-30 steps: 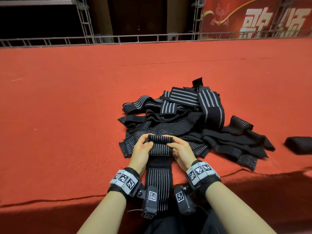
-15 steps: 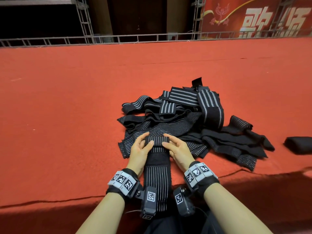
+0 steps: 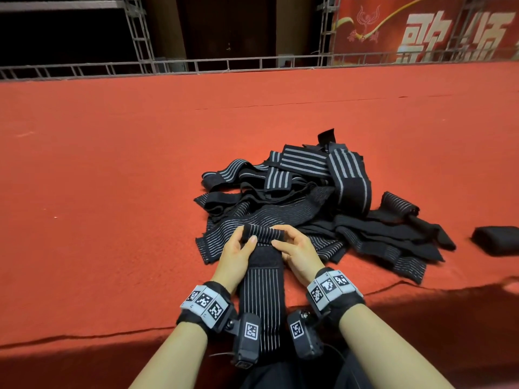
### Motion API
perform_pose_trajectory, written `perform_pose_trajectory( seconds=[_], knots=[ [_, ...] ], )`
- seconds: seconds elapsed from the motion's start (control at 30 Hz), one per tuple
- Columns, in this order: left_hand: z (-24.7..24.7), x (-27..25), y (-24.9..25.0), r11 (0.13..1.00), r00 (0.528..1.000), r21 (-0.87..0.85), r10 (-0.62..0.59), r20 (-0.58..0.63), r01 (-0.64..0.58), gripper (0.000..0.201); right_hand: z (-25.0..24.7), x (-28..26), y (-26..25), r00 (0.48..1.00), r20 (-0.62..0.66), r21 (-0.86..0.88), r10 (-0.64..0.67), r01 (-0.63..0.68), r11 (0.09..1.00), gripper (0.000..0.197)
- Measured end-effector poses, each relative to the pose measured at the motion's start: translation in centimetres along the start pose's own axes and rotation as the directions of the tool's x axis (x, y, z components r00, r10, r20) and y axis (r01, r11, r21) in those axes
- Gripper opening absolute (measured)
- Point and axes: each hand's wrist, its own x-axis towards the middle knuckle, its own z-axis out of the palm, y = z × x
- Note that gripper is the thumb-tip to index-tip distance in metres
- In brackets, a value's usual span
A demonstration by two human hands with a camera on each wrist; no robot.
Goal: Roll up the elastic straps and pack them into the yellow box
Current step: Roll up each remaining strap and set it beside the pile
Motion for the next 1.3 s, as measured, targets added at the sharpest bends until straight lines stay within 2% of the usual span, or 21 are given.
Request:
perform_pose_trajectory(
  seconds=[0.1, 0.23, 0.33, 0.47, 0.6, 0.7, 0.87, 0.97, 1.07, 1.2, 1.3],
  knots=[
    [0.1, -0.2, 0.7, 0.999, 0.999, 0.006, 0.038, 0.000, -0.038, 0.028, -0.2, 0.2, 0.4, 0.999, -0.041, 0.001, -0.015, 0.015, 1.000, 0.039],
    [0.2, -0.4, 0.7, 0.998, 0.999, -0.039, 0.047, -0.023, -0.048, 0.014, 0.0, 0.1, 0.5, 0.995, -0.079, -0.089, -0.058, 0.051, 0.995, 0.046],
    [0.3, -0.5, 0.7, 0.997, 0.996, 0.018, 0.081, -0.034, -0.080, 0.011, 0.1, 0.0, 0.1, 0.997, -0.071, -0.054, -0.038, 0.034, 0.998, 0.047],
    [-0.1, -0.3, 0.5, 0.999, 0.997, -0.001, 0.035, -0.071, -0.035, 0.028, 0.4, 0.3, -0.1, 0.997, -0.063, 0.040, 0.051, -0.048, 0.998, 0.037],
    [-0.2, -0.1, 0.1, 0.991, 0.994, -0.127, -0.052, -0.095, 0.040, 0.033, 0.6, -0.1, -0.2, 1.000, -0.004, -0.057, 0.016, -0.016, 0.998, 0.022],
    [-0.2, -0.3, 0.3, 0.983, 0.994, -0.171, -0.075, -0.080, 0.060, 0.030, 0.4, -0.3, 0.1, 1.000, 0.006, -0.066, -0.016, 0.016, 0.998, 0.023],
    [0.1, -0.4, 0.4, 0.998, 0.998, -0.059, -0.037, -0.044, 0.035, 0.021, 0.1, -0.2, 0.1, 0.999, -0.035, -0.012, -0.025, 0.024, 1.000, 0.020],
    [0.4, -0.3, 0.3, 0.996, 0.998, 0.082, 0.043, -0.042, -0.040, 0.022, 0.2, -0.6, -0.3, 0.999, -0.021, 0.050, -0.037, 0.038, 0.998, 0.027],
    [0.5, -0.3, 0.3, 0.988, 0.997, 0.139, 0.067, -0.042, -0.061, 0.023, 0.0, -0.5, -0.4, 1.000, 0.003, 0.117, -0.019, 0.019, 0.993, 0.031],
    [0.7, -0.3, 0.8, 0.995, 0.996, 0.095, 0.020, -0.084, -0.012, 0.025, -0.1, -0.7, -0.9, 1.000, 0.027, 0.130, 0.014, -0.017, 0.991, 0.032],
    [0.6, -0.4, 1.0, 1.000, 0.997, -0.011, -0.009, -0.079, 0.008, 0.026, -0.3, -0.5, -1.1, 0.999, 0.023, 0.145, 0.033, -0.036, 0.989, 0.034]
  ],
)
